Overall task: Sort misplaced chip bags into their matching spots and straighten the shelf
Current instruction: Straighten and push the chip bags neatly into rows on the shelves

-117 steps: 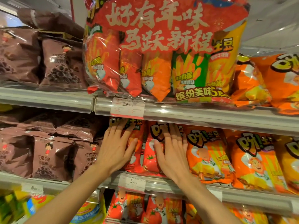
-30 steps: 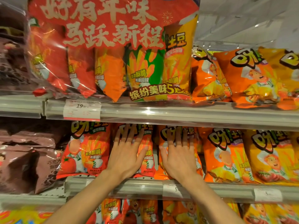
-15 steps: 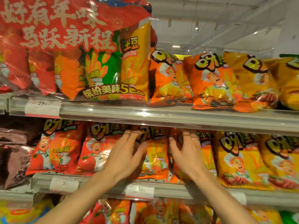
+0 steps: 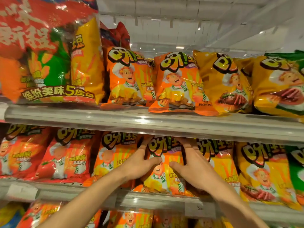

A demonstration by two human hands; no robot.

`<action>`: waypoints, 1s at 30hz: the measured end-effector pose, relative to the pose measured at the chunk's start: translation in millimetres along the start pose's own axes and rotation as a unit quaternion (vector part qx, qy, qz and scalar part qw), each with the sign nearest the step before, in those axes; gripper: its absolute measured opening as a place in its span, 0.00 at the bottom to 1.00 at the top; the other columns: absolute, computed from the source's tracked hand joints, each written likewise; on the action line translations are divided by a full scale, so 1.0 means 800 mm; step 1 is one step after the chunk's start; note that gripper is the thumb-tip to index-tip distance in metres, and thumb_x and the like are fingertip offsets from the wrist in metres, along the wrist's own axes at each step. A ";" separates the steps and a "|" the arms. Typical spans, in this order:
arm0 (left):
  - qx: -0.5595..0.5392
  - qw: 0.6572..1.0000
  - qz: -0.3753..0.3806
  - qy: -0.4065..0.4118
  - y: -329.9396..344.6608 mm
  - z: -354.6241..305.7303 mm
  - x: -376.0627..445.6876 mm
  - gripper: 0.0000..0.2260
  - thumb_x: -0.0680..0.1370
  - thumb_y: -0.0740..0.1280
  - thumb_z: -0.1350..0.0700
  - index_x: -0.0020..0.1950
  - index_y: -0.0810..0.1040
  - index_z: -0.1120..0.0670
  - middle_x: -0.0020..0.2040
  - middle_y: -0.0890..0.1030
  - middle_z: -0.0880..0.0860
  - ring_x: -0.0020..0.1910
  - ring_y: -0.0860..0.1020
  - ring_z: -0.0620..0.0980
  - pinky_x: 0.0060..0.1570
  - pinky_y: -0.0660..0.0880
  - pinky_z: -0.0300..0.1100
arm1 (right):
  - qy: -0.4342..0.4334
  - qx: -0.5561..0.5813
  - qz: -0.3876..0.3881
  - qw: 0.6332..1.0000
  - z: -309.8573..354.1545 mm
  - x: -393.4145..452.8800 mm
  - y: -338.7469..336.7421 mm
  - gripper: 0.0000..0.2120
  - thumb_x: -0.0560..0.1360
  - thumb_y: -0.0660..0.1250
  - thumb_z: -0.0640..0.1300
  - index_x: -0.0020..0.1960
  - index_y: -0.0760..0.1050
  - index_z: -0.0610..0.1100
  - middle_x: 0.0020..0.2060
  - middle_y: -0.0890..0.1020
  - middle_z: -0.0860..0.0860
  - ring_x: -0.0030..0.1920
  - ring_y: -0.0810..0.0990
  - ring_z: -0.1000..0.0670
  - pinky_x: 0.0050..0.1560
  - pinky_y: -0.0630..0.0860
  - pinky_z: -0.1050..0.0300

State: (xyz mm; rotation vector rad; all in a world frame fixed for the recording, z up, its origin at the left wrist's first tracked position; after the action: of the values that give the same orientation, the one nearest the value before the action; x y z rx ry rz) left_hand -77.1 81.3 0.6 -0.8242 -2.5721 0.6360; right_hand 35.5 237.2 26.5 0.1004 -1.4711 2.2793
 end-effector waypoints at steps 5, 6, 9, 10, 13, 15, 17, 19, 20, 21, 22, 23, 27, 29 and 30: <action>-0.029 1.000 -0.007 -0.005 -0.001 0.002 0.004 0.29 0.77 0.72 0.48 0.71 0.60 0.34 0.64 0.75 0.41 0.64 0.73 0.44 0.65 0.68 0.40 | 0.011 0.012 0.065 0.998 -0.006 0.004 -0.001 0.43 0.74 0.70 0.58 0.79 0.47 0.56 0.76 0.60 0.45 0.74 0.63 0.45 0.69 0.67 0.52; -0.028 1.000 -0.011 -0.004 -0.002 0.003 0.004 0.32 0.76 0.73 0.47 0.73 0.58 0.33 0.68 0.73 0.42 0.67 0.72 0.45 0.68 0.68 0.42 | 0.006 0.017 0.065 0.998 -0.006 0.004 -0.001 0.44 0.74 0.70 0.57 0.79 0.45 0.58 0.77 0.58 0.46 0.75 0.62 0.45 0.70 0.66 0.51; -0.030 0.999 -0.017 0.017 -0.004 0.003 0.005 0.32 0.76 0.73 0.48 0.70 0.57 0.30 0.70 0.70 0.41 0.69 0.70 0.44 0.69 0.68 0.41 | -0.009 0.026 0.087 0.996 -0.009 0.006 0.001 0.47 0.73 0.71 0.58 0.79 0.42 0.59 0.78 0.56 0.50 0.76 0.61 0.47 0.70 0.66 0.53; -0.027 0.999 -0.021 0.022 -0.003 0.002 0.006 0.32 0.76 0.73 0.49 0.70 0.56 0.31 0.68 0.71 0.40 0.66 0.72 0.41 0.64 0.70 0.35 | -0.012 0.036 0.099 0.994 -0.009 0.007 0.002 0.48 0.72 0.72 0.58 0.79 0.41 0.59 0.78 0.56 0.51 0.75 0.63 0.48 0.69 0.67 0.56; -0.008 0.999 -0.021 0.033 -0.003 0.000 0.009 0.31 0.77 0.72 0.51 0.70 0.57 0.34 0.55 0.70 0.31 0.46 0.72 0.28 0.43 0.69 0.19 | -0.013 0.083 0.108 0.991 -0.008 0.011 0.005 0.52 0.70 0.75 0.55 0.79 0.41 0.60 0.78 0.56 0.55 0.72 0.67 0.52 0.64 0.68 0.62; -0.003 0.999 -0.015 0.031 -0.005 0.000 0.010 0.30 0.77 0.72 0.52 0.71 0.58 0.35 0.50 0.71 0.33 0.35 0.73 0.28 0.37 0.69 0.20 | -0.010 0.112 0.091 0.990 -0.012 0.012 0.009 0.53 0.68 0.77 0.55 0.79 0.44 0.59 0.77 0.57 0.57 0.71 0.64 0.56 0.62 0.66 0.65; -0.003 1.000 -0.012 0.018 -0.008 -0.003 0.009 0.27 0.78 0.72 0.52 0.69 0.60 0.37 0.44 0.73 0.37 0.32 0.74 0.31 0.34 0.69 0.22 | -0.005 0.132 0.076 0.988 -0.014 0.011 0.009 0.54 0.66 0.78 0.56 0.79 0.47 0.59 0.75 0.60 0.57 0.70 0.65 0.56 0.61 0.65 0.66; -0.002 1.000 -0.018 0.008 -0.012 -0.006 0.008 0.25 0.77 0.73 0.51 0.66 0.63 0.40 0.38 0.75 0.41 0.27 0.73 0.35 0.29 0.69 0.26 | 0.010 0.131 0.073 0.989 -0.014 0.010 0.007 0.46 0.66 0.79 0.55 0.76 0.56 0.56 0.68 0.68 0.54 0.61 0.72 0.57 0.57 0.69 0.65; 0.000 1.000 -0.020 0.007 -0.013 -0.007 0.009 0.24 0.76 0.74 0.50 0.65 0.63 0.40 0.34 0.75 0.44 0.23 0.71 0.38 0.26 0.68 0.30 | 0.015 0.131 0.071 0.989 -0.014 0.010 0.005 0.40 0.66 0.79 0.53 0.72 0.62 0.55 0.61 0.72 0.54 0.52 0.75 0.58 0.51 0.72 0.66; 0.003 1.000 -0.017 0.004 -0.015 -0.008 0.009 0.25 0.76 0.74 0.49 0.64 0.63 0.38 0.29 0.75 0.44 0.21 0.68 0.40 0.25 0.67 0.33 | 0.022 0.130 0.070 0.989 -0.013 0.010 0.004 0.35 0.67 0.79 0.50 0.68 0.65 0.54 0.54 0.75 0.55 0.46 0.77 0.60 0.46 0.74 0.68; 0.009 1.000 -0.012 0.003 -0.015 -0.010 0.009 0.24 0.76 0.74 0.49 0.63 0.62 0.37 0.27 0.75 0.44 0.21 0.67 0.41 0.25 0.67 0.35 | 0.027 0.130 0.071 0.989 -0.009 0.010 0.004 0.31 0.68 0.79 0.48 0.66 0.68 0.52 0.48 0.76 0.56 0.41 0.78 0.62 0.42 0.76 0.69; 0.018 1.000 -0.010 0.009 -0.015 -0.011 0.008 0.24 0.76 0.73 0.49 0.64 0.62 0.37 0.30 0.77 0.44 0.23 0.68 0.40 0.27 0.69 0.37 | 0.033 0.123 0.072 0.989 -0.008 0.010 0.004 0.31 0.68 0.79 0.48 0.66 0.68 0.50 0.47 0.77 0.55 0.39 0.80 0.61 0.42 0.78 0.66; 0.099 0.992 -0.038 0.072 -0.020 -0.017 -0.008 0.24 0.77 0.70 0.45 0.70 0.67 0.47 0.52 0.80 0.49 0.45 0.78 0.43 0.45 0.74 0.36 | 0.058 0.046 0.060 0.995 -0.001 0.005 0.006 0.45 0.69 0.75 0.57 0.77 0.54 0.52 0.69 0.68 0.47 0.66 0.72 0.49 0.63 0.73 0.54; 0.156 0.980 -0.084 0.094 -0.031 -0.012 -0.018 0.19 0.79 0.66 0.43 0.67 0.72 0.51 0.57 0.80 0.52 0.57 0.77 0.50 0.54 0.72 0.41 | 0.057 0.008 0.035 0.998 0.007 -0.002 0.003 0.44 0.73 0.71 0.58 0.79 0.50 0.52 0.74 0.63 0.46 0.73 0.65 0.46 0.69 0.68 0.52; 0.205 0.967 -0.116 0.093 -0.041 -0.008 -0.024 0.18 0.81 0.64 0.43 0.65 0.73 0.52 0.57 0.79 0.53 0.59 0.76 0.52 0.53 0.71 0.42 | 0.051 -0.022 0.004 0.998 0.013 -0.007 0.000 0.40 0.75 0.69 0.58 0.78 0.51 0.50 0.74 0.63 0.45 0.74 0.64 0.45 0.69 0.66 0.52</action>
State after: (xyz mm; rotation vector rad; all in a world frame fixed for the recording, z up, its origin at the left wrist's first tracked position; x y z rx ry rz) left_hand -74.2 47.9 19.2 -0.4158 -2.2101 0.9245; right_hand 39.0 226.4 29.2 -0.0337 -1.4718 2.2218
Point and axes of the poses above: each hand's wrist, its own x-axis towards the middle knuckle, its own y-axis out of the palm, z = x × y, the point moved 3 cm from there along x, towards the middle knuckle
